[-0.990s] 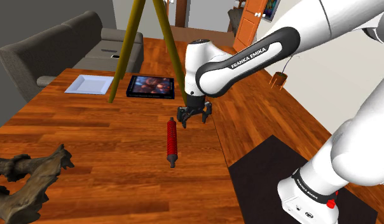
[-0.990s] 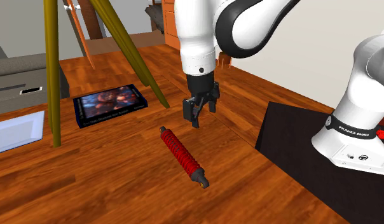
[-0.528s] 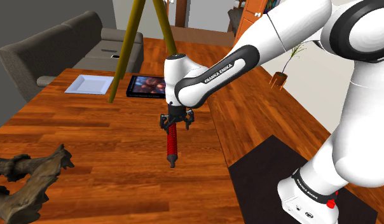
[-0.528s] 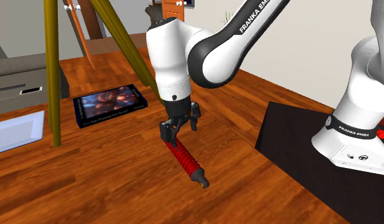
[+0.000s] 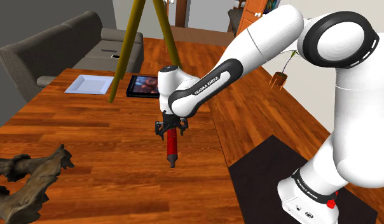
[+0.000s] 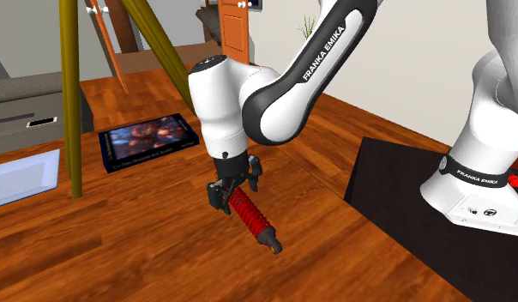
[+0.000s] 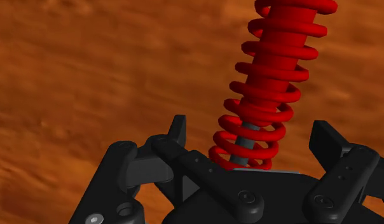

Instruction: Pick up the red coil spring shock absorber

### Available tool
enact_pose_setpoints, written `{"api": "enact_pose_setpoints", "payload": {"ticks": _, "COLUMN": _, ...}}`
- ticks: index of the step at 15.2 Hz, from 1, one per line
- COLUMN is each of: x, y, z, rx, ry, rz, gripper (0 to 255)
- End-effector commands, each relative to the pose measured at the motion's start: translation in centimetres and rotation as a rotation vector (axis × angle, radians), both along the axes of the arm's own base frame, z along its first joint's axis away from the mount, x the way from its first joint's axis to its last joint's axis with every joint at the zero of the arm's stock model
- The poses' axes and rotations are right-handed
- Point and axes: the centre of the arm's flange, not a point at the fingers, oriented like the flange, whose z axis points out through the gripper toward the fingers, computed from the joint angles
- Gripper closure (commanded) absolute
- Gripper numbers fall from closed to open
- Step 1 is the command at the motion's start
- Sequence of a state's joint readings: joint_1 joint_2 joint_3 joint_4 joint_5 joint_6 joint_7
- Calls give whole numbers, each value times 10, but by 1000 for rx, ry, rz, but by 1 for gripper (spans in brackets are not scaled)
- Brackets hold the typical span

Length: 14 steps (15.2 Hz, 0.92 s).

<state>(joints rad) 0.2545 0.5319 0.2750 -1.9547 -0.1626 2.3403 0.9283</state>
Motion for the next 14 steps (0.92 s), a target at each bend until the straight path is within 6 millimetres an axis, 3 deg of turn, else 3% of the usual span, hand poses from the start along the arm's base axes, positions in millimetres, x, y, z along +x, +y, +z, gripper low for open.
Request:
{"api": "enact_pose_setpoints", "payload": {"ticks": 1, "x": 0, "y": 0, "z": -13, "rx": 0, "ry": 0, "rz": 0, "gripper": 0}}
{"api": "enact_pose_setpoints", "payload": {"ticks": 3, "x": 0, "y": 0, "z": -13, "rx": 0, "ry": 0, "rz": 0, "gripper": 0}}
{"api": "enact_pose_setpoints", "payload": {"ticks": 4, "x": 0, "y": 0, "z": -13, "rx": 0, "ry": 0, "rz": 0, "gripper": 255}}
{"api": "enact_pose_setpoints", "payload": {"ticks": 14, "x": 0, "y": 0, "z": -7, "rx": 0, "ry": 0, "rz": 0, "gripper": 255}}
